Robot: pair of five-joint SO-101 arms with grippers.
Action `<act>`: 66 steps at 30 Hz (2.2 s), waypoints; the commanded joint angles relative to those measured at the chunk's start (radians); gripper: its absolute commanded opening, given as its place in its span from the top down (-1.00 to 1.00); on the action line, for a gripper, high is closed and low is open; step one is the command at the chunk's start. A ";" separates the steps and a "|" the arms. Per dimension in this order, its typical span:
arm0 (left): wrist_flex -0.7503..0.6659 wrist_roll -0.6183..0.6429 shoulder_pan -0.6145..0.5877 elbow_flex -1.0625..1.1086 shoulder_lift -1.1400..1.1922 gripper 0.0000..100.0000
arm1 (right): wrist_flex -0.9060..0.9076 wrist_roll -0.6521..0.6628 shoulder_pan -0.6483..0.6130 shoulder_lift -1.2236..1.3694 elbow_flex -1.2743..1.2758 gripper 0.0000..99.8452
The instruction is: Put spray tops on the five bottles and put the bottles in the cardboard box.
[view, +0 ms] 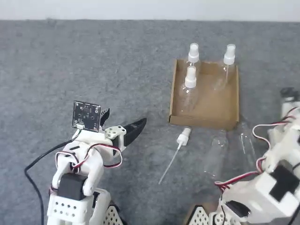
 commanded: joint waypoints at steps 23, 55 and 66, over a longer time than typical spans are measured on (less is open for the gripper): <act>-0.064 0.012 -0.176 -0.021 -0.015 0.26 | 0.166 -0.937 -1.322 -0.236 -0.264 0.98; -0.064 0.011 -0.167 -0.016 -0.008 0.26 | 0.473 -0.569 -0.989 -0.667 -0.187 0.82; -0.025 0.006 -0.078 -0.038 -0.005 0.39 | 0.367 -0.221 -0.403 -0.542 0.044 0.76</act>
